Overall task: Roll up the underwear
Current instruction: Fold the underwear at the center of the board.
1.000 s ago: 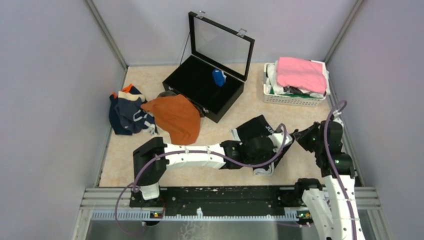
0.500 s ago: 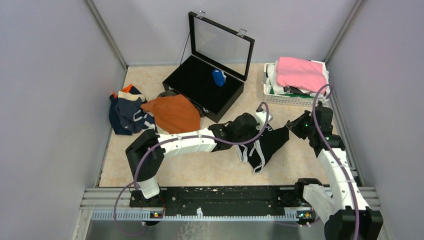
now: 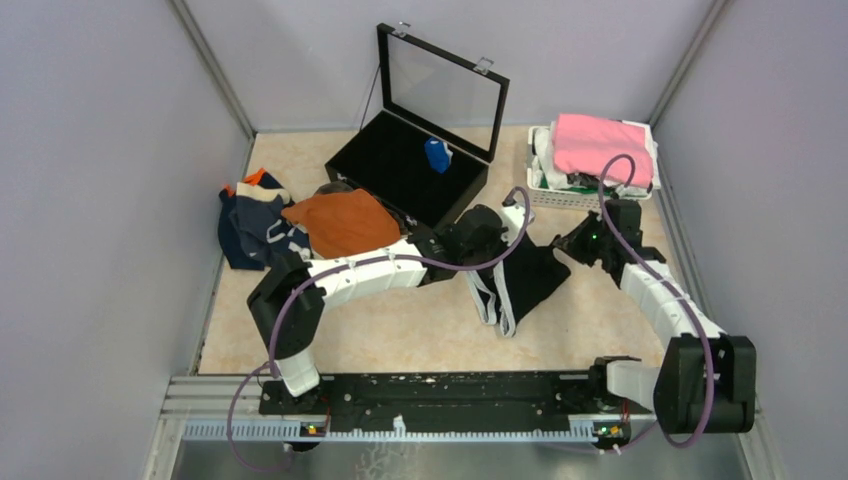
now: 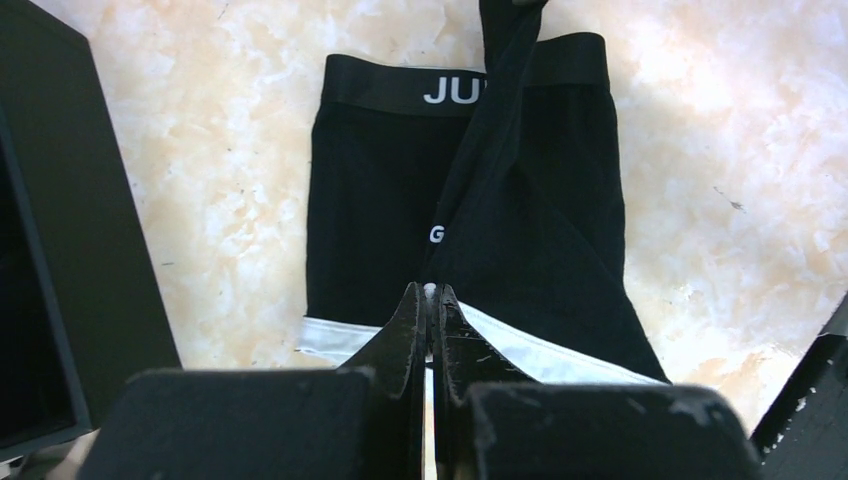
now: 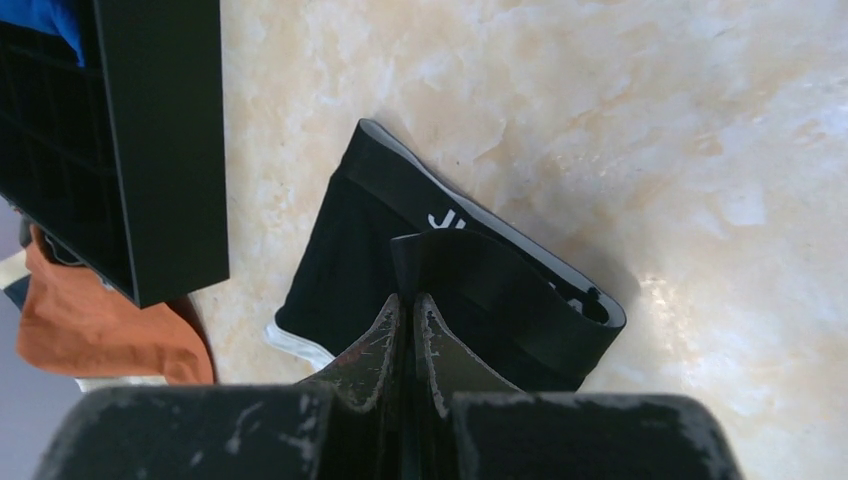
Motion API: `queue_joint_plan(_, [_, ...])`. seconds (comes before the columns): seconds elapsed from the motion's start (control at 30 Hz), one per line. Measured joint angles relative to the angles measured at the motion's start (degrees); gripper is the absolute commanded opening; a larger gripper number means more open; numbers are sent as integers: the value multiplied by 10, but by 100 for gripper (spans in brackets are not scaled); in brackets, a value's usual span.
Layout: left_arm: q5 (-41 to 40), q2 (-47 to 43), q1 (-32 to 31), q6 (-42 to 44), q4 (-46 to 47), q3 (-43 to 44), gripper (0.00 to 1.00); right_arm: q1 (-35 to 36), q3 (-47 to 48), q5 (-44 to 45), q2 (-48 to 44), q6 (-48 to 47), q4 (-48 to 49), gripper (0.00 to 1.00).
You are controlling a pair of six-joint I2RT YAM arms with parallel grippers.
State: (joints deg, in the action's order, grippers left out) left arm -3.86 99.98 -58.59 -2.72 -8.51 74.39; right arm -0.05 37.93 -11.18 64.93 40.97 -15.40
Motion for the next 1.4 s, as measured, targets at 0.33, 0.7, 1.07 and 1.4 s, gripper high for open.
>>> queue_joint_plan(0.33, [-11,9,18,12,-12,6,0,33,42,8,104,-3,44,0])
queue_joint_plan(0.7, [-21,56,37,9,12,3,0,34,66,15,151,-16,62,0])
queue_joint_plan(1.07, [-28,61,44,1,22,-7,0,35,92,9,199,-26,68,0])
queue_joint_plan(1.4, [-31,61,47,-4,23,-10,0,37,103,4,222,-35,72,0])
